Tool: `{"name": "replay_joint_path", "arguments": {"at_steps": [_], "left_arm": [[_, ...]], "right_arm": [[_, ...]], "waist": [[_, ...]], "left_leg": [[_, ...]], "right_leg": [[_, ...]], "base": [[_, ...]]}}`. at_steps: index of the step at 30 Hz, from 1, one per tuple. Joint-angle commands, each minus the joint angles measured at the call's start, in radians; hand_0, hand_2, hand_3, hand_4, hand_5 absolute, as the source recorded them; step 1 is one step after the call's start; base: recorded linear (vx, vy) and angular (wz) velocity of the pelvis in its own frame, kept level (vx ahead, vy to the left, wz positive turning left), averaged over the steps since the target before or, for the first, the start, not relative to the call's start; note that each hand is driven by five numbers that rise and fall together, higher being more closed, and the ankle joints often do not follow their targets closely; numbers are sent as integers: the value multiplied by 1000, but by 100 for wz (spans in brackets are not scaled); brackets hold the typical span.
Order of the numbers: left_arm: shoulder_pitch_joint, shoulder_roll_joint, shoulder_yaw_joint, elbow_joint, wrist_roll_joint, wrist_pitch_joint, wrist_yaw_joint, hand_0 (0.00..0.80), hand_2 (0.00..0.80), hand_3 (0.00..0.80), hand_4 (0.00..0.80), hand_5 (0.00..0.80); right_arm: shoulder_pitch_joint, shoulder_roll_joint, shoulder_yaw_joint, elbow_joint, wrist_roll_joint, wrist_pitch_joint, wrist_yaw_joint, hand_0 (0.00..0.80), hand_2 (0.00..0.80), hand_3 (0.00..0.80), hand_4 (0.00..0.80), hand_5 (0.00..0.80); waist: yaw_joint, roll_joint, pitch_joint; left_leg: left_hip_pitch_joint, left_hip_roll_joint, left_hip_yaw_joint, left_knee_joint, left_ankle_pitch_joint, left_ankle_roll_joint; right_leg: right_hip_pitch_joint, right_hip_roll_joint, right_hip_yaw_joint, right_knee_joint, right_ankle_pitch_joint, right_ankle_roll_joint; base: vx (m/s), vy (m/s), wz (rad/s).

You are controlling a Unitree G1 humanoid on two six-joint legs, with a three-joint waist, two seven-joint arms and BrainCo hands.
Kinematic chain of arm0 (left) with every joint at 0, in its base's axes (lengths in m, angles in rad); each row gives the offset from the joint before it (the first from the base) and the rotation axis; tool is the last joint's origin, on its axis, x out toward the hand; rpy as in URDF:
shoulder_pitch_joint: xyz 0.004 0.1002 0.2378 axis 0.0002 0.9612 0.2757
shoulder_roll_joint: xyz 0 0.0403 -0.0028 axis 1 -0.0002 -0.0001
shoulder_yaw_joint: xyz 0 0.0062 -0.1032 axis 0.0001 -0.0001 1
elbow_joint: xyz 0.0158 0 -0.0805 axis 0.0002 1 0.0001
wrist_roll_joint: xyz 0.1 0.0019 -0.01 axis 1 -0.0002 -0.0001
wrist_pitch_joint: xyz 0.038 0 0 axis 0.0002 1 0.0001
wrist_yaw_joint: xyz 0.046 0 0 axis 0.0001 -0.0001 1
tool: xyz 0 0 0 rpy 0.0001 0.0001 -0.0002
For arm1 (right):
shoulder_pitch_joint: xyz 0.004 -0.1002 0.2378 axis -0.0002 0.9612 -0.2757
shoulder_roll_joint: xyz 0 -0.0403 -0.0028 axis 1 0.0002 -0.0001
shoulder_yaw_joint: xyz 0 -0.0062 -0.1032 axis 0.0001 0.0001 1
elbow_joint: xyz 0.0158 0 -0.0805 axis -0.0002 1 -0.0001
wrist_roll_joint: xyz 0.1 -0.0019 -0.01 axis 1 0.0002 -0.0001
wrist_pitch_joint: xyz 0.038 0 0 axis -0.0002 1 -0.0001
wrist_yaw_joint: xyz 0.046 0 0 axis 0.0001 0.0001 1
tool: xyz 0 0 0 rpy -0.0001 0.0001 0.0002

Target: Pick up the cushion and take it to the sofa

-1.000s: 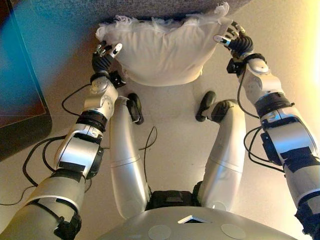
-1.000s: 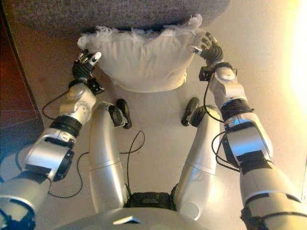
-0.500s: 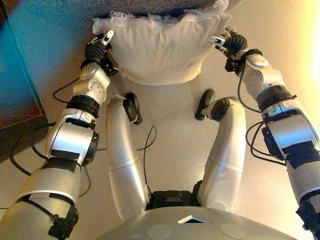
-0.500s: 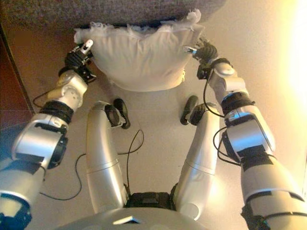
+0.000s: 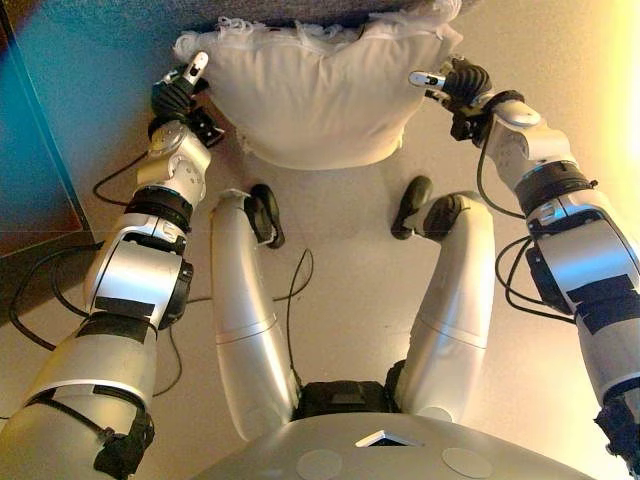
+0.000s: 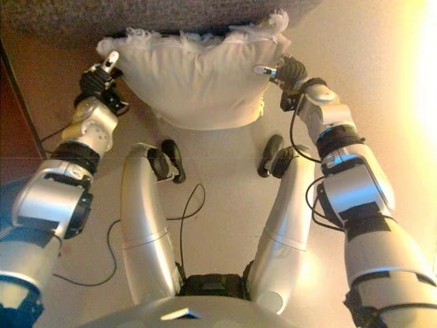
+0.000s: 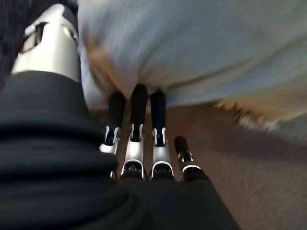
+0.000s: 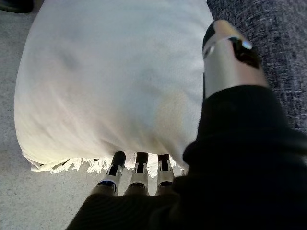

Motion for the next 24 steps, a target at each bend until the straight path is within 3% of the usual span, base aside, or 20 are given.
{"name": "replay_joint_path", "arguments": {"at_steps": [1,5,7,24], "left_arm": [[-15,-14,53,-11,50,-69,91,0,0,0,0,0],[8,-35,55,-17,50,-24,80,0,0,0,0,0],[11,-37,50,-7,1,66,37,0,0,0,0,0],[-35,-17,-39,-39,-101,104,-297,0,0,0,0,0]], "right_arm": [[-58,7,12,-6,18,-35,-2,0,0,0,0,0],[-52,17,12,-26,19,-33,-20,0,0,0,0,0],[-51,16,15,-40,23,-31,-23,0,0,0,0,0],[-71,-17,43,-68,17,6,6,0,0,0,0,0]], "waist": [[14,44,-7],[21,39,-7],[20,37,-7],[0,49,-7]], "left_leg": [[38,-22,28,-9,-68,34],[34,-24,27,-5,-71,36],[31,-19,28,0,-71,39],[36,6,39,2,-67,38]], "right_leg": [[69,-26,71,-77,-1,-2],[69,-30,64,-78,2,-1],[69,-32,60,-78,5,-1],[68,-39,72,-94,28,6]], "base": [[0,0,0],[-1,-7,1],[0,0,0],[1,9,0]]}}
